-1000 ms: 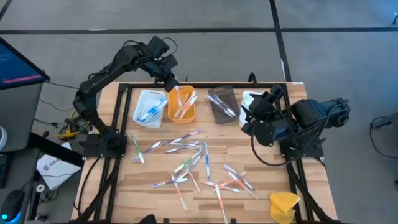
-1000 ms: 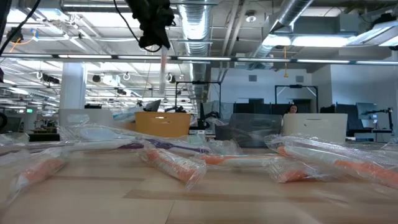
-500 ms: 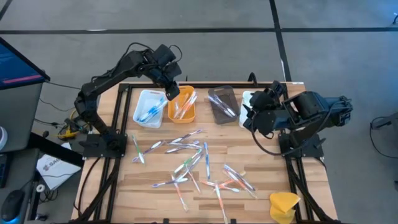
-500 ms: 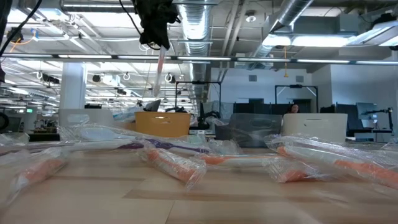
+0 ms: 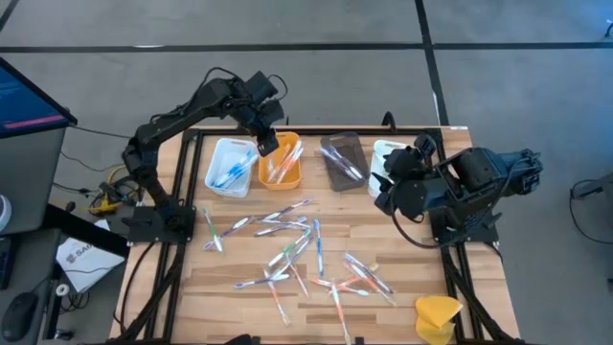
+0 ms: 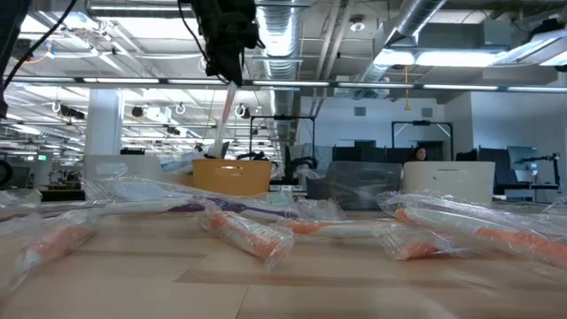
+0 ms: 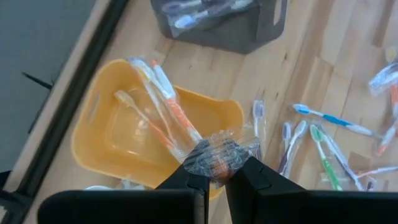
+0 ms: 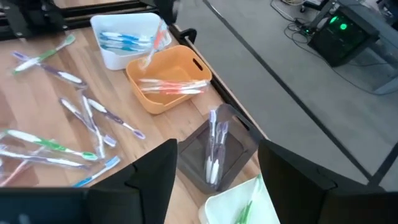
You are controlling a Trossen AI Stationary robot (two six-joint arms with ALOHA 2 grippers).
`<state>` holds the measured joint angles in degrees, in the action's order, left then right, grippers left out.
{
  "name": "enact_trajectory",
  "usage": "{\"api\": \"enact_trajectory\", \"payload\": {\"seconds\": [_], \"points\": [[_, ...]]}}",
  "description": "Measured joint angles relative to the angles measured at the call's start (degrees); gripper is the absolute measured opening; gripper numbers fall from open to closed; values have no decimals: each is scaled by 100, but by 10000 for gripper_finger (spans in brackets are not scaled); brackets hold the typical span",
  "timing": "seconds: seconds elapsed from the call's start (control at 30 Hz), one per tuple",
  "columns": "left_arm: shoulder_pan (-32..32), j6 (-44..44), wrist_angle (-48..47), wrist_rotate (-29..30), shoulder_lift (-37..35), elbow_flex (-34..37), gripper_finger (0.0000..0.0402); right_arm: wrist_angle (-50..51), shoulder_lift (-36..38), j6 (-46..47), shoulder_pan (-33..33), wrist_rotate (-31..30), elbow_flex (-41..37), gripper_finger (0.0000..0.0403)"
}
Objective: Pick & Place Toothbrushes
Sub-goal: Put the orange toothbrush into the yellow bin
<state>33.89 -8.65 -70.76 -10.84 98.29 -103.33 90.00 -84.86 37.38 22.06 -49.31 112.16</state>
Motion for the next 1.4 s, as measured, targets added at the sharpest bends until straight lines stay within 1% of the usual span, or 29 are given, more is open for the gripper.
{"api": "enact_trajectory", "payload": {"seconds": [0.23,0.43,0.63,0.77,0.93,1.03,1.1,1.27,1.4], "points": [[37,-331,-24,23,503,0,18,0,2,77,86,0,0,221],[30,-616,-92,-10,816,0,18,1,2,296,86,-1,2,221],[30,-890,-93,-10,1091,0,21,1,-67,320,86,-3,1,221],[31,-796,-94,-10,1246,0,24,0,-146,318,86,-6,9,221],[41,-753,-91,-12,1462,0,39,4,-235,274,77,-9,9,221],[43,-796,-94,-10,1524,0,43,0,-284,306,70,1,-4,221],[41,-913,-92,-11,1522,0,39,2,-258,317,70,-1,-2,221],[19,-882,-86,-10,1522,0,28,0,-269,317,70,-1,0,221],[19,-887,9,-5,1522,0,37,2,-262,317,70,-1,0,221]]}}
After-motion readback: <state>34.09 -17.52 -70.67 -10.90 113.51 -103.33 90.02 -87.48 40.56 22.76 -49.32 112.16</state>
